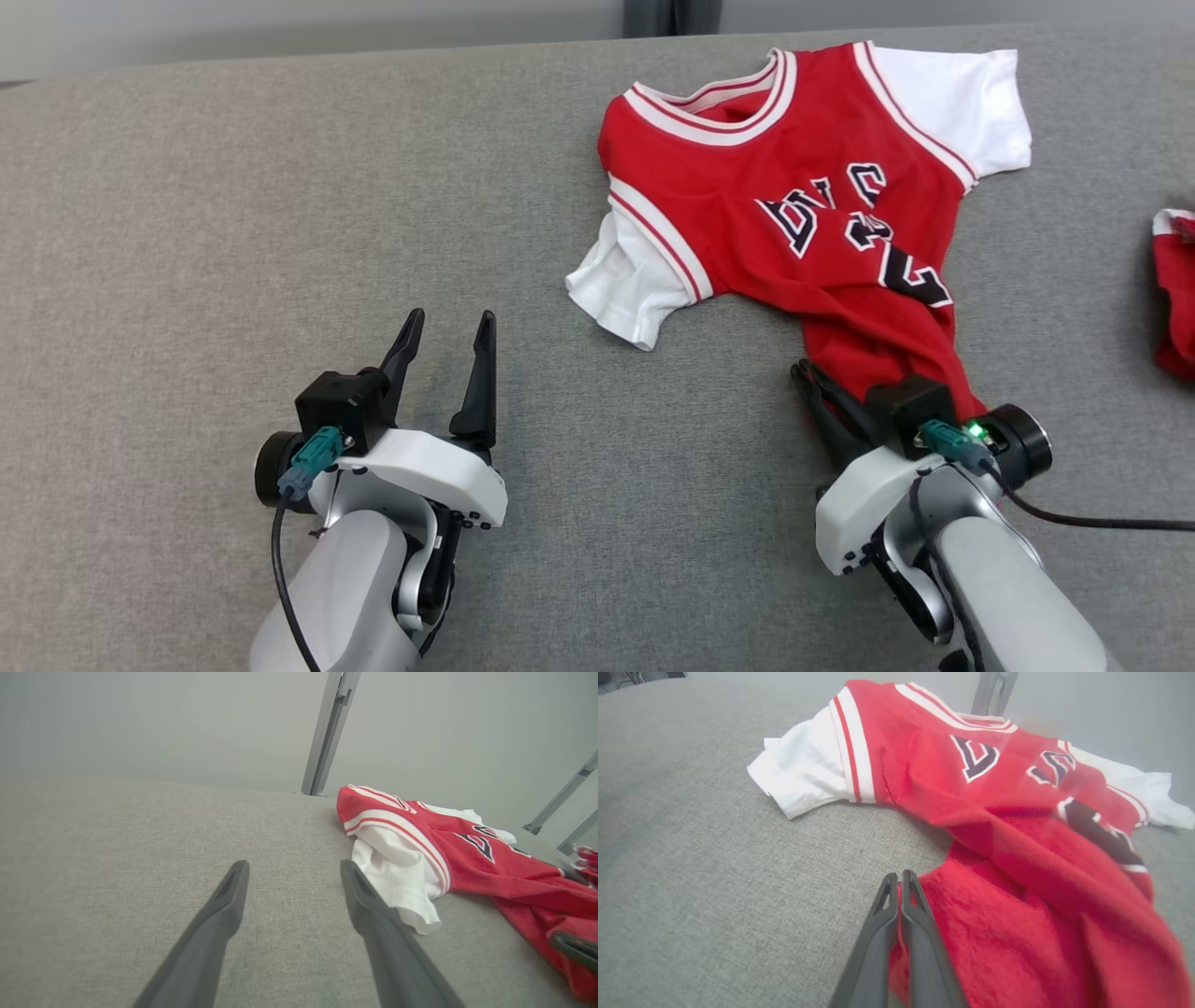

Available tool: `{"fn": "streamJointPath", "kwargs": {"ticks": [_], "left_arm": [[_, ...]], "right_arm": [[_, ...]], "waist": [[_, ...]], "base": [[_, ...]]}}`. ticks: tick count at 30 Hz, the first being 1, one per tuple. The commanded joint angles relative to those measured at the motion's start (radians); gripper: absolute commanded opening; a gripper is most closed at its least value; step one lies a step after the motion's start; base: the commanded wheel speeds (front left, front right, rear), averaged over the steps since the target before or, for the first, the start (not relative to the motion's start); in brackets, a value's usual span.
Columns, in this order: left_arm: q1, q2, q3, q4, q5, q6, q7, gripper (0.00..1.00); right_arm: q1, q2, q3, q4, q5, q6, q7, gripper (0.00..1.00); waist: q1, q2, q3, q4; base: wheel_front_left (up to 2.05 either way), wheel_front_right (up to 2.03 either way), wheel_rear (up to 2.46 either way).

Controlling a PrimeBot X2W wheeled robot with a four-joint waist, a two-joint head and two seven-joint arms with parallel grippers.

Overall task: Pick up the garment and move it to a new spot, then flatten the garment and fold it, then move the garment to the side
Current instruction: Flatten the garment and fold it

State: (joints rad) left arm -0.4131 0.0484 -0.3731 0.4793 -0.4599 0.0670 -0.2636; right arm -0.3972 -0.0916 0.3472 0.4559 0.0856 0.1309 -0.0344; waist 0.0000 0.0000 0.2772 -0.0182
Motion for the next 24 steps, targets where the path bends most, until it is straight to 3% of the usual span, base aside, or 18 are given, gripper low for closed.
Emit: {"fn": "streamJointPath", "kwargs": {"ticks": [1,8,15,19,24], "left_arm": [[0.008,0.005,0.004,0.001,0.005,-0.001,-0.001,1.0],[0.017,0.005,0.021,0.007,0.016,-0.003,-0.001,1.0],[0.025,0.005,0.038,0.017,0.028,-0.015,-0.001,1.0],[0.021,0.005,0.037,0.017,0.024,-0.02,-0.001,1.0],[0.013,0.005,0.029,0.019,0.019,-0.019,-0.001,1.0]], "right_arm": [[0.012,0.002,-0.005,-0.031,0.019,0.0,-0.011,0.0],[0.09,-0.027,-0.046,-0.284,0.087,0.0,0.04,0.0],[0.207,-0.078,-0.158,-0.534,0.106,0.0,0.197,0.0],[0.251,-0.12,-0.216,-0.588,0.107,0.0,0.294,0.0],[0.289,-0.188,-0.166,-0.593,0.126,0.0,0.365,0.0]], "waist": [[0.0,0.0,-0.008,-0.013],[0.0,0.0,-0.029,-0.063],[0.0,0.0,-0.049,-0.119],[0.0,0.0,-0.057,-0.138],[0.0,0.0,-0.056,-0.141]], "base": [[0.0,0.0,0.0],[0.0,0.0,0.0],[0.0,0.0,0.0],[0.0,0.0,0.0],[0.0,0.0,0.0]]}}
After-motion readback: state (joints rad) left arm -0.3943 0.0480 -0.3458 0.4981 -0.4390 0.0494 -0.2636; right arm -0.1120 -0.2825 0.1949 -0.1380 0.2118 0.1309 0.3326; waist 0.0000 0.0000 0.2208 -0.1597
